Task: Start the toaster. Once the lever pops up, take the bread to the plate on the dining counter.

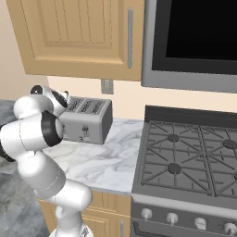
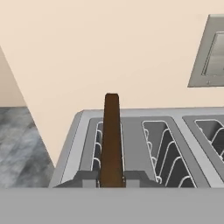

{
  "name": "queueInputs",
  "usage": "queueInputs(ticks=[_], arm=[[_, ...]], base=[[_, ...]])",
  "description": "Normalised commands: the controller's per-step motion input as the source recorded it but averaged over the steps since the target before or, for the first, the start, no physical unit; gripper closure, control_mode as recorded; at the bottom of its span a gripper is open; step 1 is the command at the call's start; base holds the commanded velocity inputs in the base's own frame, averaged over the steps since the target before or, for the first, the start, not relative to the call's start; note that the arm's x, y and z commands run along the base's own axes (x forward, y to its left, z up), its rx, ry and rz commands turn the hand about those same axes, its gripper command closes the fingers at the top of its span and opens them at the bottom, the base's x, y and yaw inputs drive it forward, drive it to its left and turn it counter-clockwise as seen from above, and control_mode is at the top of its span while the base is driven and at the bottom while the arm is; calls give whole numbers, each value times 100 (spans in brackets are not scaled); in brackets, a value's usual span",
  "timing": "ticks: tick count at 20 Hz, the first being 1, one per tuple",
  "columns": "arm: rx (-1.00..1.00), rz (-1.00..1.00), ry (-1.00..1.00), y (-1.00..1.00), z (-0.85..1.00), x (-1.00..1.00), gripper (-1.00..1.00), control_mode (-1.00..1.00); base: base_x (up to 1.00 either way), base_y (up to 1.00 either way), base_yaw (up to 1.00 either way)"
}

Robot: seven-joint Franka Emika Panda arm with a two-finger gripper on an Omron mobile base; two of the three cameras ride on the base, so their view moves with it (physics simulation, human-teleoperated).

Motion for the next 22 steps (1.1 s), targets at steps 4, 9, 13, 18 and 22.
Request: queueInputs(ticks=[4, 9, 13, 18, 22], arm=[[0, 0, -3, 0, 32, 0, 100, -100], [0, 0, -2, 0, 43, -1, 100, -100], [0, 0, 0, 0, 51, -10, 100, -100], [0, 0, 0, 0, 44, -33, 100, -100], [0, 0, 0, 0, 18, -50, 100, -100]], base=[[0, 0, 0], [0, 0, 0], [0, 0, 0], [0, 0, 0], [0, 0, 0]])
